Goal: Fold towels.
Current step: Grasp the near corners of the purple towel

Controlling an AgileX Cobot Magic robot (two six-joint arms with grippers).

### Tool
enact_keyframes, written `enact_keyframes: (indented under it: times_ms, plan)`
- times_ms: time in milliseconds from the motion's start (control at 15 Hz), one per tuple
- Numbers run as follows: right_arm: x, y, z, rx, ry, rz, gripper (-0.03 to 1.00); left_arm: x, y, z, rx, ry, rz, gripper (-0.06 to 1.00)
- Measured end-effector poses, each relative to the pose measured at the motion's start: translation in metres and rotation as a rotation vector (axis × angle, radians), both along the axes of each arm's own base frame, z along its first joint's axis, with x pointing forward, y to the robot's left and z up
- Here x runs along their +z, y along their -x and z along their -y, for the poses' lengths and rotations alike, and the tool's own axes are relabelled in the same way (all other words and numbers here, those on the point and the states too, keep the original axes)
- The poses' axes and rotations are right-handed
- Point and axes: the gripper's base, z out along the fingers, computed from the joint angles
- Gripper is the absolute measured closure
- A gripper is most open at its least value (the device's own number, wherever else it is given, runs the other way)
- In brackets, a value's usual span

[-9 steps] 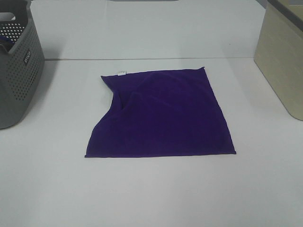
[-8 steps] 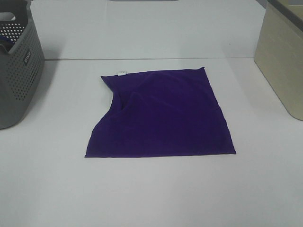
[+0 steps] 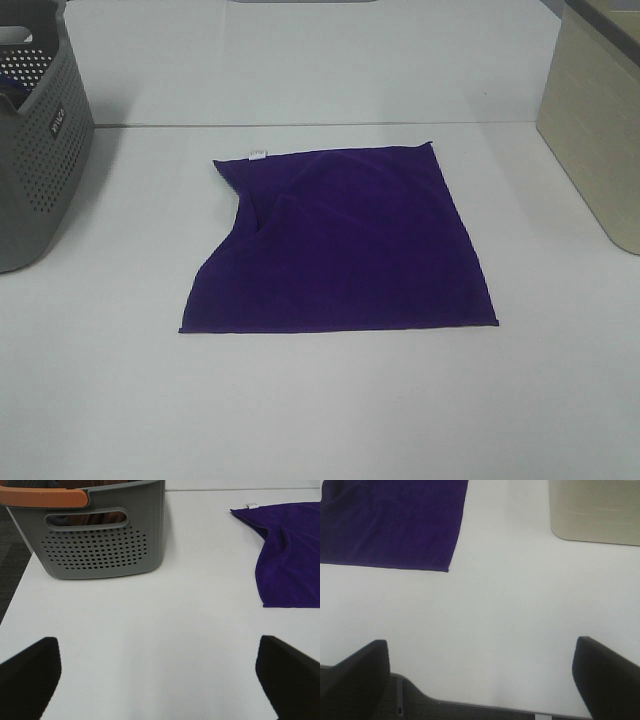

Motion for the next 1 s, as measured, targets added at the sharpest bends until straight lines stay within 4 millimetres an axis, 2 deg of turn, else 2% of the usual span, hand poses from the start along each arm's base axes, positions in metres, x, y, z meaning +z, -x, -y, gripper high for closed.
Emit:
enact_keyframes:
  times_ms: [1000]
  plan:
    - [0.0,0.0,0.0,0.0,0.0,0.0,0.01,0.0,0.0,0.0,0.0,0.0,0.0,-0.04]
